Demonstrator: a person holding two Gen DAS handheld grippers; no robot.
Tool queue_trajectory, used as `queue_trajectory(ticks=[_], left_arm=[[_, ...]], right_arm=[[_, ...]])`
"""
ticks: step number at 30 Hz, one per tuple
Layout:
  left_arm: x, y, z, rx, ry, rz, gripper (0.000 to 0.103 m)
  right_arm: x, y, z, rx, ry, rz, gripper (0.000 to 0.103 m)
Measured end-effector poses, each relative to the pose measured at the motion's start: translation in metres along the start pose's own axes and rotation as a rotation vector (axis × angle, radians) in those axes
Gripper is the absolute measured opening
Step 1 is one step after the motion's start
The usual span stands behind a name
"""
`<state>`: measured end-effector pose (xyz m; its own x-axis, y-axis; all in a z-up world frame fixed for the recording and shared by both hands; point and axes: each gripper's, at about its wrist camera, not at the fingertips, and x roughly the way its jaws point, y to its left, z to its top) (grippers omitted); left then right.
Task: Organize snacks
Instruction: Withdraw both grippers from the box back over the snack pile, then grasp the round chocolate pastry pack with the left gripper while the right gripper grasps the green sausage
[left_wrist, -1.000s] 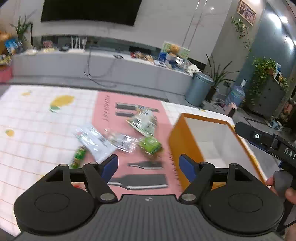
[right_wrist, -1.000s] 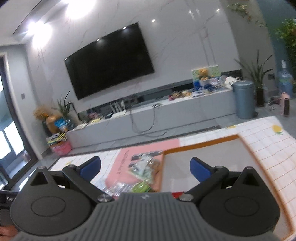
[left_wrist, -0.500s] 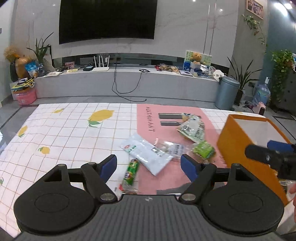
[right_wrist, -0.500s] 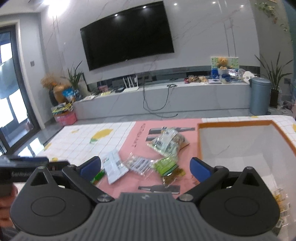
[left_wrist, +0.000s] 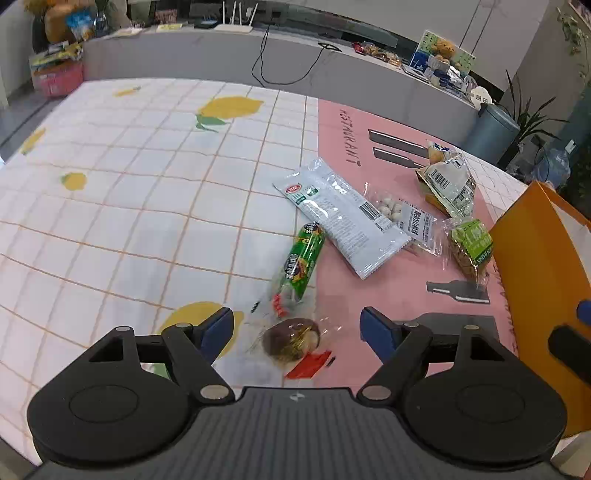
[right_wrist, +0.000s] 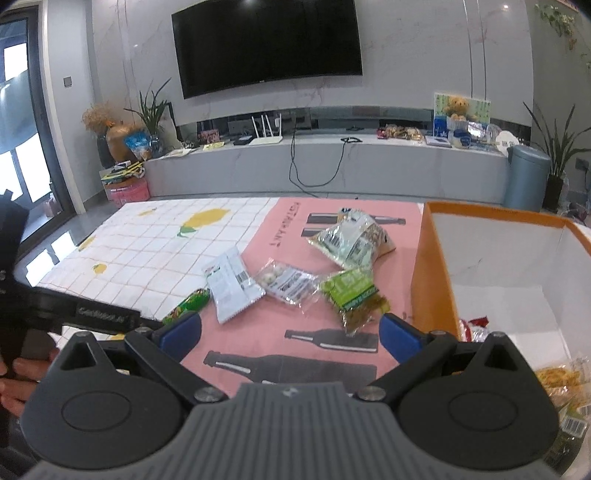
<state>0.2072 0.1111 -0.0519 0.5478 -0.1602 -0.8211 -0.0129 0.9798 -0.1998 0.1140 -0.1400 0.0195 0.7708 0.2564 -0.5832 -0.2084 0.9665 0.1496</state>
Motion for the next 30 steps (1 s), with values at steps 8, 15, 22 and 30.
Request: queue_trajectory(ticks=[8,15,22,30], left_arm=[[0.017,0.003,-0.001,-0.063,0.103,0.001,0.082],[0.020,0.015,-0.002,-0.156,0.130,-0.053,0.052],[0.007,0.018,0.004,-0.155,0.094,-0.054,0.051],[-0.023,0.023,0.013,-0.118,-0.035,0.010,0.051]], right_arm=[[0.000,0.001,-0.001,0.005,0.008,-0.002,0.100],[-0.003,-0.001,-0.001,0.006,0.000,-0.001,0.100],[0.002,0.004,-0.004,-0.012,0.017,0.014,0.100],[0.025,0.028,-0.026,0.021,0.064,0.069,0.100]])
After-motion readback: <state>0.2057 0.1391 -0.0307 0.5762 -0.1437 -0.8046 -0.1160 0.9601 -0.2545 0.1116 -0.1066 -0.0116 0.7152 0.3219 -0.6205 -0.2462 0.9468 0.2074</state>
